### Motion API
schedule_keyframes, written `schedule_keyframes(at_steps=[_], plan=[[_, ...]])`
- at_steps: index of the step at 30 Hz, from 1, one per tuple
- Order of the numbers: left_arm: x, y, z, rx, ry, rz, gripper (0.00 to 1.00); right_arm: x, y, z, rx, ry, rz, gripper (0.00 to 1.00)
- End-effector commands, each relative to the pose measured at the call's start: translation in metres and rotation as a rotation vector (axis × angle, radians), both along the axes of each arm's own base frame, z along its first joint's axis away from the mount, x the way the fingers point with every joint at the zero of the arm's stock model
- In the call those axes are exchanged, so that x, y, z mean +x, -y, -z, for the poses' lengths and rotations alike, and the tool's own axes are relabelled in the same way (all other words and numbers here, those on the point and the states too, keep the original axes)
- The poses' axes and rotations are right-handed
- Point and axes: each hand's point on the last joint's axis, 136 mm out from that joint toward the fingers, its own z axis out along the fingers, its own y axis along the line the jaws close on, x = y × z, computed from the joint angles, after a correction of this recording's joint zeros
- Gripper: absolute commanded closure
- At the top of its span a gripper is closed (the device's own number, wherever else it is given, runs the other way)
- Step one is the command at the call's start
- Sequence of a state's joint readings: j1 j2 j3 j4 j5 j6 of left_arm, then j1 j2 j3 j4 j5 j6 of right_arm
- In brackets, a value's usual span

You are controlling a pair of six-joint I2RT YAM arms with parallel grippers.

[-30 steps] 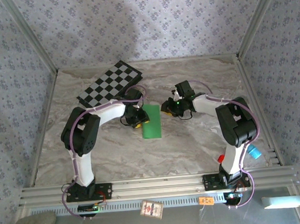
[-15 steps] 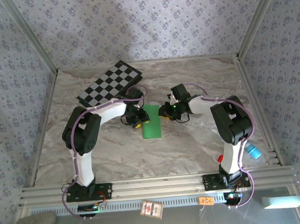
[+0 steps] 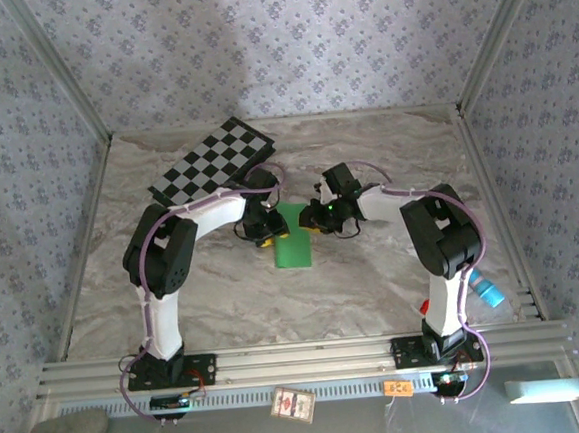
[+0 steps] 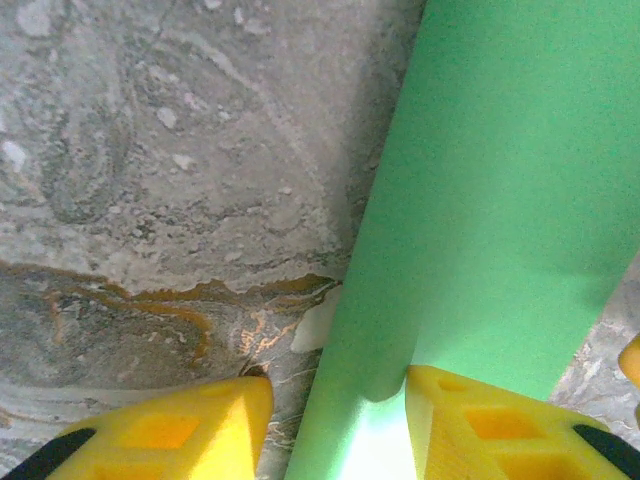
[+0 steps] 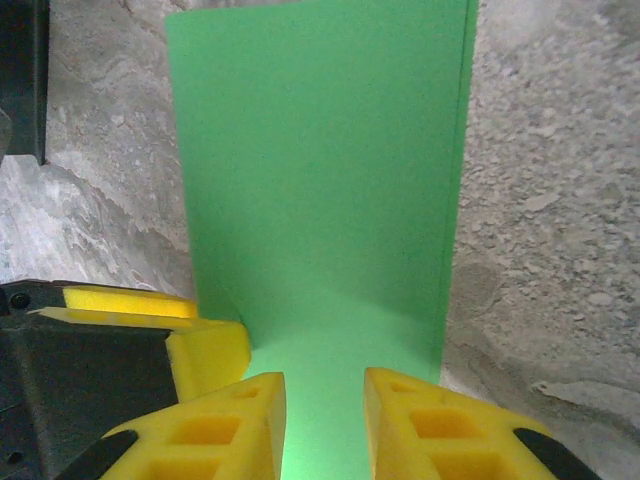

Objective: Fold a paper plane with a square sheet of paper (pick it up from the middle)
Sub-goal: Hold the square sheet of paper at the center of the table.

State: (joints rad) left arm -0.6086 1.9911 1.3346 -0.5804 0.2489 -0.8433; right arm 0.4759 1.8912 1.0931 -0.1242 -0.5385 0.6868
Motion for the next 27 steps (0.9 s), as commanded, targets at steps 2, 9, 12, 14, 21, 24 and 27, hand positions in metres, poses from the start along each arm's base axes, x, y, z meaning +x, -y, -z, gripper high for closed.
schedule_keyframes(at_steps=[2, 9, 12, 14, 21, 24, 27], plan=[[-0.039, -0.006, 0.058, 0.086, -0.144, 0.063, 0.58, 0.001, -0.006, 0.001, -0.009, 0.006, -0.033, 0.72], [-0.040, -0.004, 0.062, 0.087, -0.155, 0.063, 0.56, -0.002, -0.011, 0.004, -0.003, -0.008, -0.057, 0.72], [-0.040, -0.005, 0.064, 0.089, -0.160, 0.061, 0.56, -0.003, -0.011, 0.005, -0.005, -0.012, -0.059, 0.72], [-0.042, -0.005, 0.065, 0.092, -0.163, 0.063, 0.56, -0.003, -0.012, 0.006, -0.008, -0.015, -0.062, 0.72], [-0.042, -0.006, 0.067, 0.098, -0.166, 0.062, 0.56, -0.007, -0.009, 0.017, -0.034, -0.039, -0.063, 0.73], [-0.043, -0.006, 0.066, 0.101, -0.165, 0.062, 0.56, -0.010, -0.003, 0.027, -0.077, -0.069, -0.052, 0.73], [-0.039, -0.004, 0.060, 0.097, -0.152, 0.061, 0.56, -0.017, 0.008, 0.042, -0.146, -0.089, -0.069, 0.75]])
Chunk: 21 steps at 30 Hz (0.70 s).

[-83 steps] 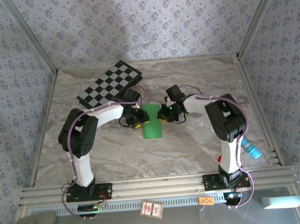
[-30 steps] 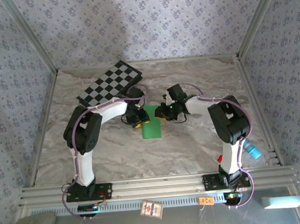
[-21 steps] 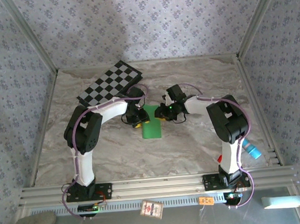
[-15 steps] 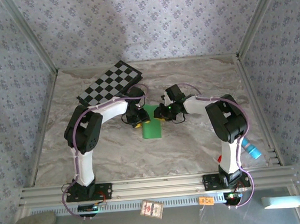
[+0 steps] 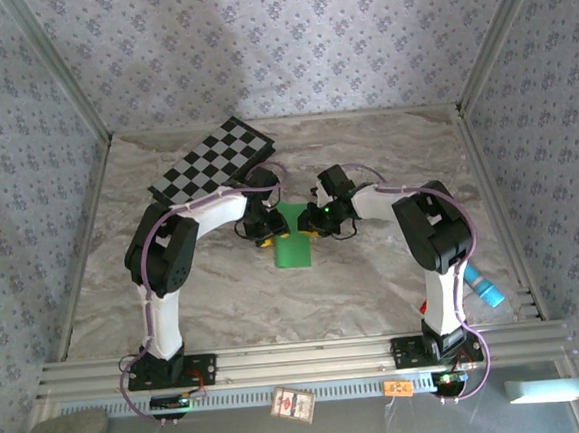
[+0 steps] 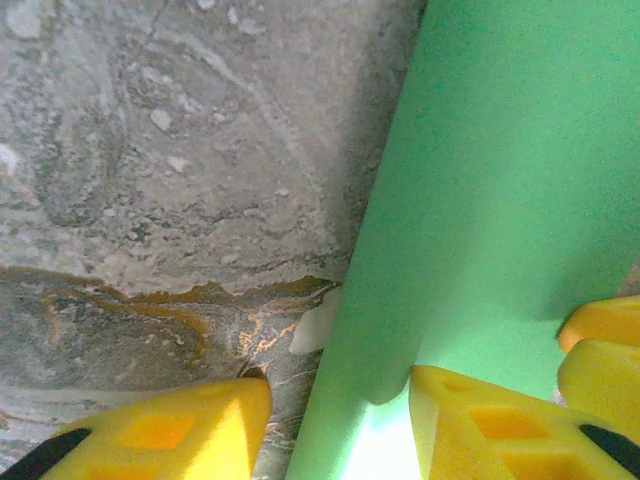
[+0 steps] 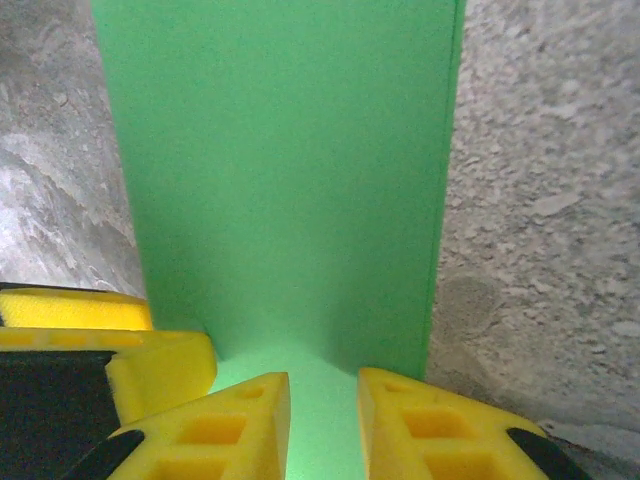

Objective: Fold a paper plane with a square sheet of paper (pick it up from the middle)
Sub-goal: Hold the square sheet of paper at the center of the table.

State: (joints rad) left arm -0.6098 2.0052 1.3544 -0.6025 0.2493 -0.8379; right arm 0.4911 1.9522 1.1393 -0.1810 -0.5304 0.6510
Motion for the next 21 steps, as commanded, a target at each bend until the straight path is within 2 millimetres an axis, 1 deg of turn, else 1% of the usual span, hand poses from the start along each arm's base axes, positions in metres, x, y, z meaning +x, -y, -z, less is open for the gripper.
schedule_keyframes(at_steps=[1, 4, 6, 8, 10, 12, 14, 16, 17, 19, 21], plan=[[-0.037, -0.004, 0.055, 0.085, -0.132, 0.057, 0.56, -0.015, 0.015, 0.029, -0.124, -0.060, -0.033, 0.75], [-0.021, 0.002, 0.028, 0.057, -0.067, 0.057, 0.55, -0.023, 0.026, 0.045, -0.194, -0.102, -0.053, 0.79], [-0.005, 0.004, -0.002, 0.031, 0.009, 0.045, 0.53, -0.030, 0.034, 0.055, -0.248, -0.131, -0.066, 0.80], [0.011, 0.000, -0.032, 0.015, 0.088, 0.015, 0.51, -0.036, 0.042, 0.063, -0.296, -0.151, -0.082, 0.80], [0.023, -0.008, -0.058, 0.001, 0.162, -0.021, 0.50, -0.030, 0.041, 0.060, -0.320, -0.127, -0.097, 0.81], [0.031, -0.014, -0.078, -0.024, 0.222, -0.049, 0.49, -0.032, 0.043, 0.061, -0.352, -0.123, -0.120, 0.82], [0.034, -0.017, -0.091, -0.061, 0.261, -0.066, 0.49, -0.032, 0.042, 0.060, -0.368, -0.110, -0.145, 0.82], [0.034, -0.011, -0.100, -0.116, 0.285, -0.063, 0.51, -0.034, 0.040, 0.060, -0.382, -0.102, -0.166, 0.82], [0.032, -0.005, -0.102, -0.160, 0.288, -0.058, 0.53, -0.034, 0.040, 0.060, -0.391, -0.102, -0.171, 0.82], [0.030, 0.013, -0.106, -0.277, 0.281, -0.032, 0.58, -0.035, 0.040, 0.062, -0.404, -0.104, -0.173, 0.82], [0.026, 0.031, -0.104, -0.369, 0.249, -0.013, 0.66, -0.034, 0.041, 0.063, -0.413, -0.111, -0.165, 0.83]])
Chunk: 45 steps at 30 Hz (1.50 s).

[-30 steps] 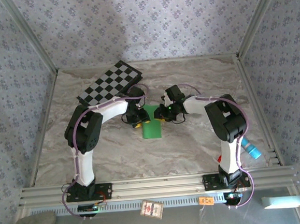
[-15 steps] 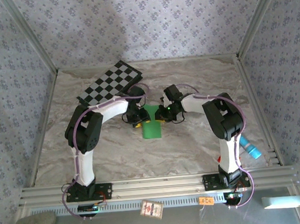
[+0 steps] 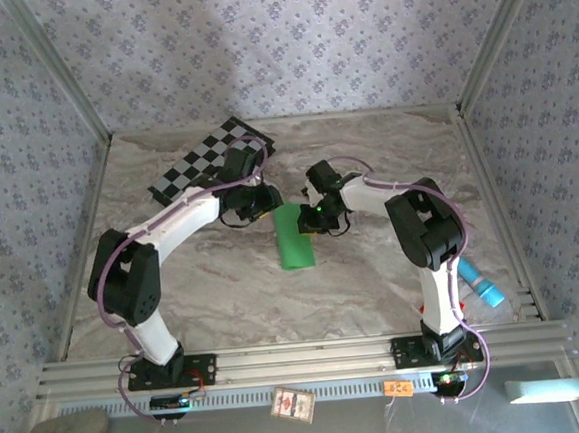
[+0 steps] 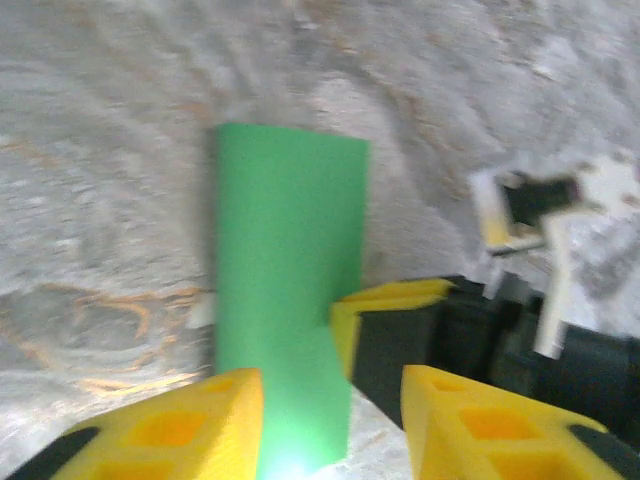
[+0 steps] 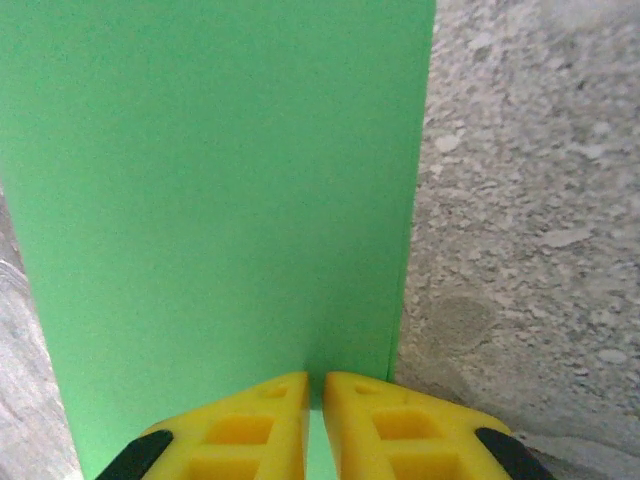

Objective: Fold a paper plane with a square sheet of paper (pick it up from the middle)
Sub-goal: Hold the square sheet of paper at the center of the table, then first fold the square sheet of paper in half at the center of the table.

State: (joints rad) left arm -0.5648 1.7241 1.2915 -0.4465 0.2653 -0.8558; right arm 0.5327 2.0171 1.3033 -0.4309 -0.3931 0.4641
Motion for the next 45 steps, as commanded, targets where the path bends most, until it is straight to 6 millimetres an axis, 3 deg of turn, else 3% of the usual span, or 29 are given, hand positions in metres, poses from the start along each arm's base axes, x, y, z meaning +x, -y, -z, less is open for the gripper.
schedule_keyframes(at_steps=[1, 8, 16, 26, 34, 37, 39, 43, 45], plan=[[-0.010, 0.034, 0.010, -0.163, -0.048, 0.080, 0.69, -0.033, 0.037, 0.054, -0.224, -0.137, -0.005, 0.83], [-0.028, 0.049, 0.045, -0.162, -0.168, 0.118, 0.84, -0.033, 0.041, 0.060, -0.247, -0.164, 0.025, 0.83], [-0.042, 0.040, 0.081, -0.057, -0.254, 0.124, 0.87, -0.031, 0.043, 0.062, -0.265, -0.170, 0.027, 0.83], [-0.048, 0.012, 0.109, 0.071, -0.273, 0.131, 0.88, -0.032, 0.054, 0.066, -0.319, -0.169, 0.009, 0.83], [-0.048, -0.033, 0.127, 0.120, -0.284, 0.090, 0.89, -0.028, 0.064, 0.066, -0.383, -0.145, -0.025, 0.83], [-0.049, -0.045, 0.121, 0.120, -0.271, 0.082, 0.89, -0.025, 0.061, 0.063, -0.389, -0.132, -0.051, 0.83], [-0.044, -0.045, 0.103, 0.091, -0.221, 0.087, 0.89, -0.025, 0.058, 0.060, -0.392, -0.121, -0.075, 0.83], [-0.029, -0.026, 0.051, -0.034, -0.075, 0.121, 0.88, -0.024, 0.048, 0.053, -0.378, -0.096, -0.130, 0.83], [-0.025, -0.013, 0.037, -0.110, -0.031, 0.132, 0.88, -0.023, 0.045, 0.052, -0.376, -0.087, -0.167, 0.83]])
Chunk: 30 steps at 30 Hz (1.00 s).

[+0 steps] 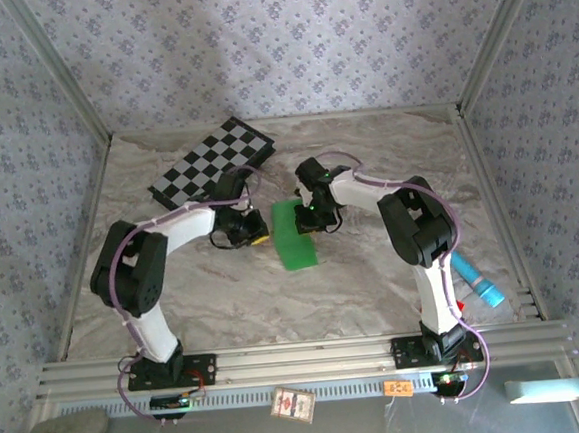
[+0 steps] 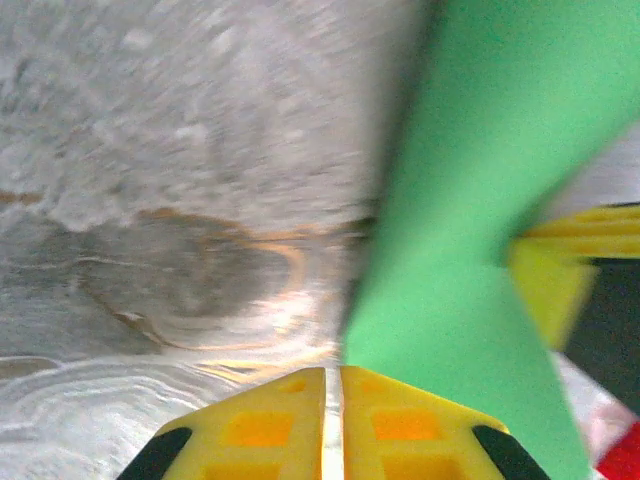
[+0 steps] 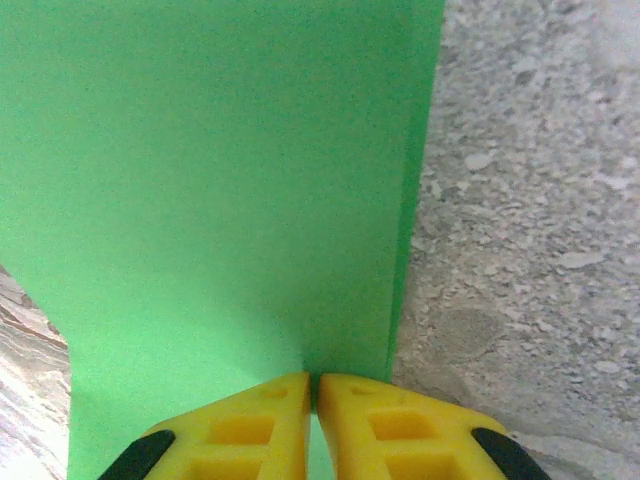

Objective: Fold a paper plane with a square sheet of paper (pick it up from the middle)
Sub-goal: First fold the square sheet of paper in half at the center of the table.

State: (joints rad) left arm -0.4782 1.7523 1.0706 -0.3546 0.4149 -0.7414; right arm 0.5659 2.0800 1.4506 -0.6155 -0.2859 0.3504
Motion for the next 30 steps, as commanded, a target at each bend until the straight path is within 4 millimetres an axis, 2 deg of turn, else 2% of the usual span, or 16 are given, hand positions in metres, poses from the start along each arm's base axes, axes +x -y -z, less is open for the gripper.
schedule_keyframes(at_steps=[1, 4, 7, 13, 16, 22, 26, 28, 30], plan=[[0.009, 0.025, -0.038, -0.142, 0.119, 0.046, 0.88, -0.025, 0.041, 0.050, -0.230, -0.093, -0.069, 0.83], [0.014, 0.038, -0.031, -0.187, 0.114, 0.050, 0.88, -0.025, 0.033, 0.048, -0.196, -0.088, -0.119, 0.83], [0.018, 0.047, -0.014, -0.200, 0.085, 0.049, 0.88, -0.028, 0.027, 0.048, -0.158, -0.094, -0.165, 0.84], [0.022, 0.044, 0.018, -0.141, 0.017, 0.035, 0.88, -0.028, 0.025, 0.049, -0.148, -0.106, -0.175, 0.83], [0.020, 0.035, 0.035, -0.100, -0.017, 0.020, 0.88, -0.026, 0.031, 0.051, -0.166, -0.113, -0.159, 0.83], [0.021, -0.008, 0.058, -0.038, -0.045, -0.052, 0.88, -0.025, 0.050, 0.057, -0.253, -0.115, -0.160, 0.83], [0.026, -0.033, 0.052, -0.008, -0.027, -0.080, 0.88, -0.024, 0.055, 0.058, -0.278, -0.109, -0.170, 0.83], [0.030, -0.033, 0.037, -0.028, 0.003, -0.066, 0.88, -0.023, 0.054, 0.057, -0.278, -0.105, -0.172, 0.83], [0.035, -0.023, 0.014, -0.083, 0.048, -0.041, 0.88, -0.021, 0.054, 0.057, -0.277, -0.103, -0.171, 0.83]])
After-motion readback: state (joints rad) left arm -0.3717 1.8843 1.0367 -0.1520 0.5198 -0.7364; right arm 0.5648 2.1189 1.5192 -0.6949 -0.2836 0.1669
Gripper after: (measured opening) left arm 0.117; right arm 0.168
